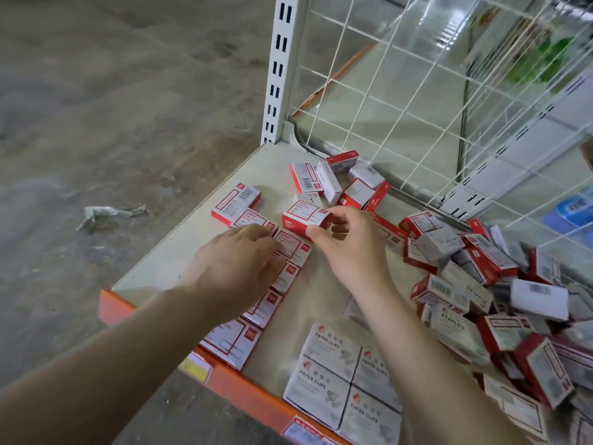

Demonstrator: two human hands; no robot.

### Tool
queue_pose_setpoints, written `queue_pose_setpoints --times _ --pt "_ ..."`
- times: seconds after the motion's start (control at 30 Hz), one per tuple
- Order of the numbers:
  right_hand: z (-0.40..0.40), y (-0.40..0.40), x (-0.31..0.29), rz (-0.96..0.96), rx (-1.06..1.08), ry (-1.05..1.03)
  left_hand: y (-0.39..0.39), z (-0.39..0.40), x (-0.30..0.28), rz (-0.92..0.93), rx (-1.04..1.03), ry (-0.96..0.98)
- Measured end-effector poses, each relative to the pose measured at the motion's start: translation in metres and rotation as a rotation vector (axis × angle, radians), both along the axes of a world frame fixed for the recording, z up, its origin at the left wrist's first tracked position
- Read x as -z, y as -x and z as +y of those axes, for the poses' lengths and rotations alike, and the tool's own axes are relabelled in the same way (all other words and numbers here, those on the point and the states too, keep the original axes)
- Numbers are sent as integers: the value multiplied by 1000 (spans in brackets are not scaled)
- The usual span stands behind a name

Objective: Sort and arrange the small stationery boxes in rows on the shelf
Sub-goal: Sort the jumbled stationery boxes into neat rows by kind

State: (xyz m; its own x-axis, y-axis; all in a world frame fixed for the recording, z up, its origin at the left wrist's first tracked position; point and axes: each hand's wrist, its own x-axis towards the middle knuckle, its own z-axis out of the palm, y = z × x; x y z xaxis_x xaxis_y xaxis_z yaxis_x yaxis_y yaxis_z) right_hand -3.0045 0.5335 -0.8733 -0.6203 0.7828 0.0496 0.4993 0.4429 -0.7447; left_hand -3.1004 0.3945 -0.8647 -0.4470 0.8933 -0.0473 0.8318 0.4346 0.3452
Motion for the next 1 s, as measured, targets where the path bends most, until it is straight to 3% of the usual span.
queue_pose_setpoints --times 0.33,0.6,1.0 --pt "-2 30 13 -9 -60 27 5 0 7 -29 -23 -109" --pt "18 26 18 -10 28 6 8 1 10 -41 -21 -148" --pt "8 42 12 -34 -87 195 9 0 11 -57 -13 -200"
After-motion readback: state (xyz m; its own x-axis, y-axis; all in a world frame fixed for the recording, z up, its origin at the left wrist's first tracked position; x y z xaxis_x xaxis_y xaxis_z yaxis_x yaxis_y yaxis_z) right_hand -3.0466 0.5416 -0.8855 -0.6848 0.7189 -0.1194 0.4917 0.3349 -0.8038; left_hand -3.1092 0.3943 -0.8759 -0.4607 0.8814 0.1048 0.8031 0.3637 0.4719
